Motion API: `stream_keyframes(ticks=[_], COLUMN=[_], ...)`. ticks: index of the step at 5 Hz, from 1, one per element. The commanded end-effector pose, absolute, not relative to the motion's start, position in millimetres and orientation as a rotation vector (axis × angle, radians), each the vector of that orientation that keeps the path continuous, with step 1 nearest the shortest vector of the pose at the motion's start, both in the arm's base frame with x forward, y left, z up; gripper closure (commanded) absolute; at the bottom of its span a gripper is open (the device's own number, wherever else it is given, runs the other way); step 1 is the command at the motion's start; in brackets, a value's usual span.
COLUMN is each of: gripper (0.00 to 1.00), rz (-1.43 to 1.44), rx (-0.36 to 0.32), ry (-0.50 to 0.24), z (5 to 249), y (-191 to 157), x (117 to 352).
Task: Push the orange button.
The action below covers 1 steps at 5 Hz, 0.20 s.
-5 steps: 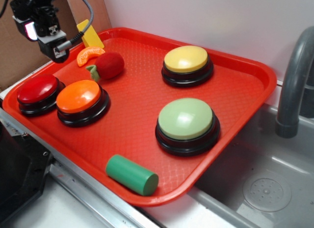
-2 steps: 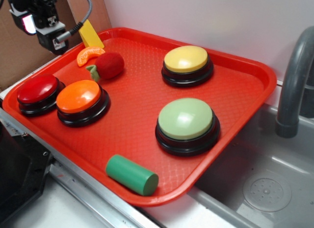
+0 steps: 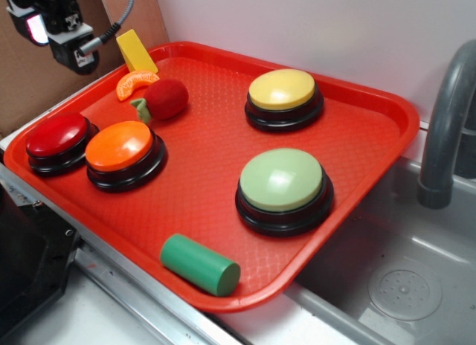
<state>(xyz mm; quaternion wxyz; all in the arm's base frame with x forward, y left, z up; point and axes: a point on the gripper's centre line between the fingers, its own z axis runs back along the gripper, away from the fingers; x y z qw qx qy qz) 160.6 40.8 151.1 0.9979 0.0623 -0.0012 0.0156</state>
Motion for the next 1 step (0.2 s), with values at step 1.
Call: stream_keyframes(ticks=[1], gripper=[0.0], rz=[0.041], rx=[0.153], ry=[-0.038], z=[165.7], y=[37.6], x=[170.1])
